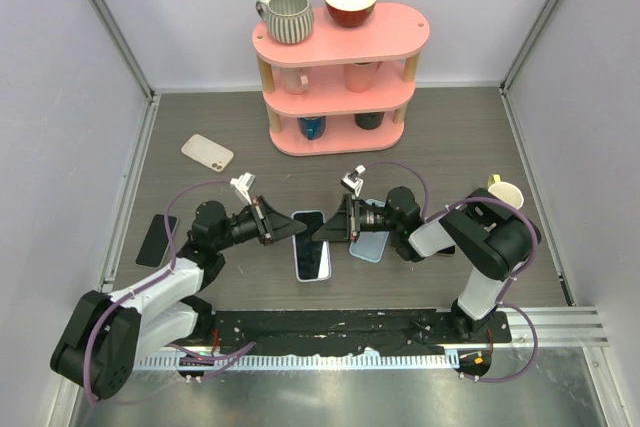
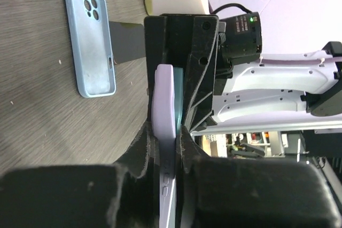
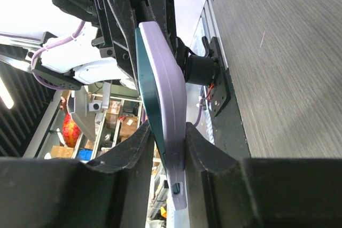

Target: Put the phone into the phone case

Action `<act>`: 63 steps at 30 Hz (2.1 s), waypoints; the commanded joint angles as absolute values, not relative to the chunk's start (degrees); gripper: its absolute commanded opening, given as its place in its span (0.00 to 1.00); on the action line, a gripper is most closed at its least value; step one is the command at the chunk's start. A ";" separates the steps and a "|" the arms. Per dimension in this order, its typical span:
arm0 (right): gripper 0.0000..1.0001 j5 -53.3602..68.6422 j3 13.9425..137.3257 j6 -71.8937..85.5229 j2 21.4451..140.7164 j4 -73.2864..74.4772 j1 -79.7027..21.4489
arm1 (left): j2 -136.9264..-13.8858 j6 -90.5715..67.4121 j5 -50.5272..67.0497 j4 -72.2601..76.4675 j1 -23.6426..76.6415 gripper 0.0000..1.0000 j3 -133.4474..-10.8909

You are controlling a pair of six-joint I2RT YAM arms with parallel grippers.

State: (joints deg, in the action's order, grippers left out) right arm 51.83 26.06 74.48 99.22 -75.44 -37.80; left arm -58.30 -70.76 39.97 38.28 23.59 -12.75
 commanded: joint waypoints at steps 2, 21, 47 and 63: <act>0.40 53.35 28.38 77.25 97.82 -95.54 -38.41 | -56.95 -67.15 42.00 40.17 23.38 0.00 -16.00; 0.01 55.54 30.32 77.17 97.74 -95.54 -37.53 | -59.50 -67.76 42.98 40.51 23.38 0.40 -19.16; 0.45 50.36 30.58 80.86 93.96 -95.54 -32.26 | -61.00 -69.17 49.31 45.88 23.47 0.00 -20.04; 0.30 52.29 30.41 81.21 93.25 -95.54 -31.99 | -62.22 -68.99 49.22 45.35 23.91 0.00 -20.92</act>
State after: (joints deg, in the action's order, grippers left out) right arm 51.40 30.11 81.43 95.61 -74.94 -31.92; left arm -62.39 -68.53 48.07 42.52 23.57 -17.89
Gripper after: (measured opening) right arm 0.359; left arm 0.164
